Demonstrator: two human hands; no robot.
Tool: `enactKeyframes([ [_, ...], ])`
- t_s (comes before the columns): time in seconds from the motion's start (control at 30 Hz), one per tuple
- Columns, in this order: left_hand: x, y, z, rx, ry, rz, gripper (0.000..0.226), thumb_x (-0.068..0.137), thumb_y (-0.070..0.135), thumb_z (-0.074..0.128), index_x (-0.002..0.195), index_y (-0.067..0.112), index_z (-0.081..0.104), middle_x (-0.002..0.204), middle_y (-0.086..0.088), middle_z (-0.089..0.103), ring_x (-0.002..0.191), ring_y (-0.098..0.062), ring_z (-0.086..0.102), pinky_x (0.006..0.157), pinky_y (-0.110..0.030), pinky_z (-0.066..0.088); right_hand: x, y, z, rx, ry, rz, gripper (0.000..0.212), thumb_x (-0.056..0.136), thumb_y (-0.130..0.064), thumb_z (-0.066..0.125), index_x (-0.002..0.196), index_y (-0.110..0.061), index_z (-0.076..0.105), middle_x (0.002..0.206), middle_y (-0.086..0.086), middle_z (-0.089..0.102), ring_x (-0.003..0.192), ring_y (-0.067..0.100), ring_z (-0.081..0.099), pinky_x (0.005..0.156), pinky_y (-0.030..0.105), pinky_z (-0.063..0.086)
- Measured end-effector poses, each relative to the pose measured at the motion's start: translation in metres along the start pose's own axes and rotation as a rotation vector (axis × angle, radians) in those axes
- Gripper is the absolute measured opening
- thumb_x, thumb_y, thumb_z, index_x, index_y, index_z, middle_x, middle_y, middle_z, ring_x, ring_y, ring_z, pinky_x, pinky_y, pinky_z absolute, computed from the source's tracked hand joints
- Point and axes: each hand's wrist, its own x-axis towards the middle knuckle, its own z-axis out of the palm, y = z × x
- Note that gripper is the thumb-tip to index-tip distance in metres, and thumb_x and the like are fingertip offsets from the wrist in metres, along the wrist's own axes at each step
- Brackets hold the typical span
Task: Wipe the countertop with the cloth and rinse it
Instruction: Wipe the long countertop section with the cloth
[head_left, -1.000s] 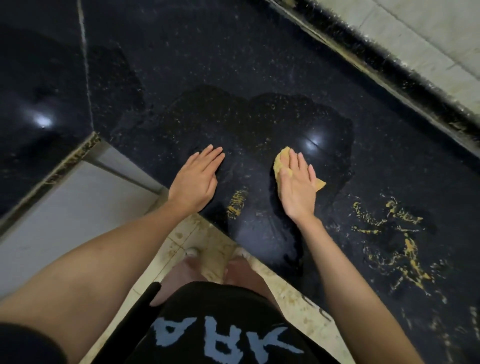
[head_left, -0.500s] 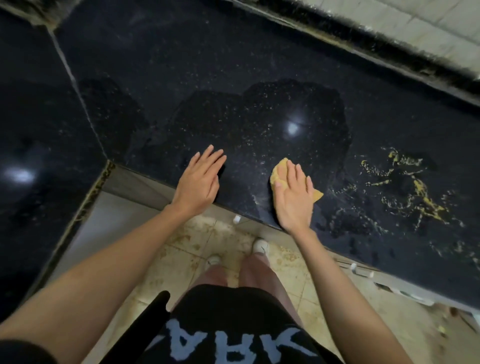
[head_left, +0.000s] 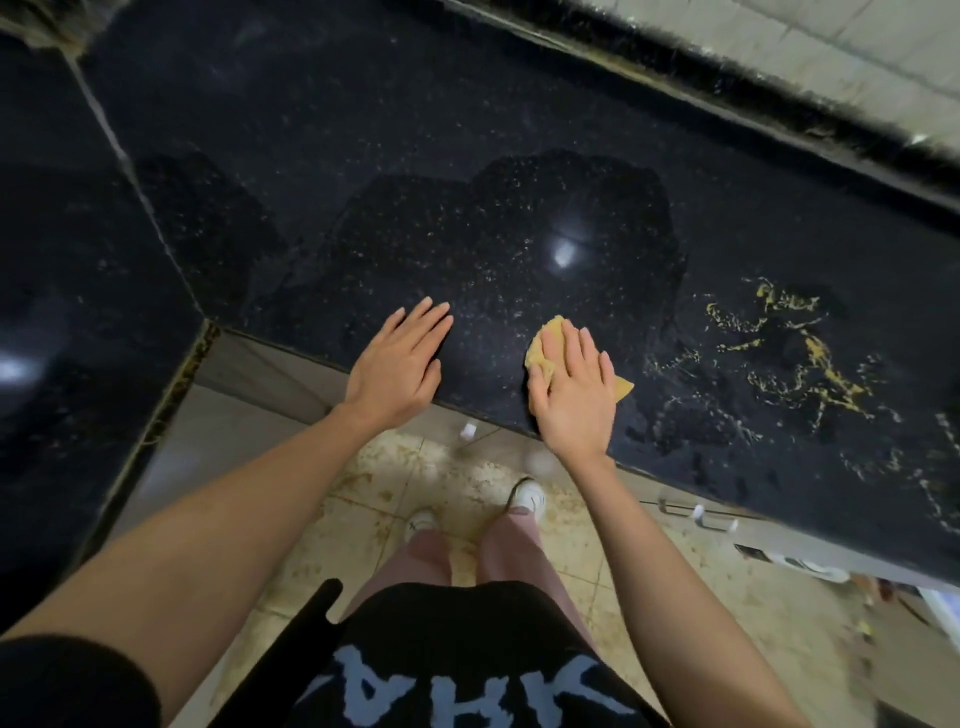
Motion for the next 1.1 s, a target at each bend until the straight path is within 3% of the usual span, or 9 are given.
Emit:
enactKeyframes([
  [0.07, 0.001, 0.000, -0.001, -0.104, 0.028, -0.021, 0.055, 0.090, 0.027, 0.026, 0.134, 0.001, 0.046, 0.144, -0.009, 0.041, 0.137, -0.021, 0.029, 0.114, -0.029, 0.009, 0.002, -0.023, 0.003, 0.000, 0.025, 0.076, 0.055, 0.095, -0.041, 0.020, 0.143, -0.018, 0.034, 0.149, 0.009, 0.035, 0.139, 0.027, 0.028, 0.111, 0.040, 0.013],
  [0.27, 0.003, 0.000, -0.005, -0.335, 0.079, -0.095, 0.057, 0.090, 0.029, 0.024, 0.134, -0.002, 0.044, 0.142, -0.013, 0.043, 0.136, -0.016, 0.027, 0.114, -0.028, 0.013, -0.001, -0.087, 0.008, -0.028, -0.061, -0.101, 0.055, 0.094, -0.043, 0.019, 0.142, -0.022, 0.035, 0.148, 0.005, 0.037, 0.138, 0.024, 0.029, 0.112, 0.041, 0.021],
  [0.43, 0.002, -0.001, -0.006, -0.349, 0.074, -0.106, 0.058, 0.091, 0.032, 0.024, 0.133, -0.002, 0.045, 0.142, -0.012, 0.043, 0.135, -0.011, 0.025, 0.114, -0.026, 0.013, -0.017, -0.034, 0.007, -0.038, -0.058, -0.302, 0.052, 0.093, -0.043, 0.028, 0.138, -0.021, 0.044, 0.144, 0.005, 0.044, 0.136, 0.024, 0.035, 0.111, 0.038, 0.022],
  [0.57, 0.001, 0.002, -0.005, -0.337, 0.075, -0.118, 0.052, 0.092, 0.027, 0.029, 0.136, 0.002, 0.043, 0.144, -0.008, 0.041, 0.138, -0.011, 0.022, 0.115, -0.029, 0.013, -0.032, 0.007, 0.004, -0.033, 0.018, -0.152, 0.051, 0.095, -0.040, 0.028, 0.139, -0.019, 0.042, 0.145, 0.006, 0.042, 0.136, 0.024, 0.035, 0.111, 0.038, 0.020],
  [0.7, -0.002, 0.014, -0.007, -0.409, 0.161, -0.174, 0.053, 0.092, 0.029, 0.029, 0.135, 0.002, 0.045, 0.143, -0.007, 0.042, 0.137, -0.010, 0.021, 0.115, -0.034, 0.018, -0.025, -0.037, 0.004, -0.041, 0.021, -0.005, 0.054, 0.092, -0.040, 0.025, 0.137, -0.017, 0.044, 0.141, 0.010, 0.045, 0.132, 0.029, 0.039, 0.107, 0.041, 0.021],
  [0.87, -0.002, 0.023, -0.010, -0.380, 0.210, -0.118, 0.051, 0.089, 0.024, 0.030, 0.127, 0.000, 0.053, 0.131, -0.012, 0.054, 0.129, -0.017, 0.037, 0.109, -0.024, 0.023, -0.003, -0.087, 0.009, -0.042, -0.071, -0.173, 0.058, 0.094, -0.045, 0.019, 0.145, -0.017, 0.028, 0.149, 0.006, 0.034, 0.139, 0.025, 0.027, 0.112, 0.041, 0.021],
  [1.0, 0.005, 0.031, -0.009, -0.392, 0.225, -0.137, 0.048, 0.089, 0.023, 0.031, 0.124, 0.001, 0.055, 0.125, -0.013, 0.058, 0.120, -0.025, 0.047, 0.104, -0.023, 0.029, -0.007, -0.058, 0.005, -0.069, -0.084, -0.333, 0.061, 0.091, -0.046, 0.021, 0.144, -0.018, 0.031, 0.148, 0.003, 0.036, 0.138, 0.023, 0.030, 0.113, 0.039, 0.021],
  [1.1, 0.009, 0.043, -0.001, -0.410, 0.184, -0.141, 0.050, 0.090, 0.025, 0.029, 0.127, 0.002, 0.053, 0.126, -0.012, 0.057, 0.120, -0.023, 0.046, 0.103, -0.024, 0.030, -0.021, -0.013, 0.007, -0.047, -0.016, -0.328, 0.055, 0.090, -0.041, 0.032, 0.138, -0.018, 0.042, 0.144, 0.004, 0.042, 0.135, 0.023, 0.036, 0.111, 0.039, 0.025],
])
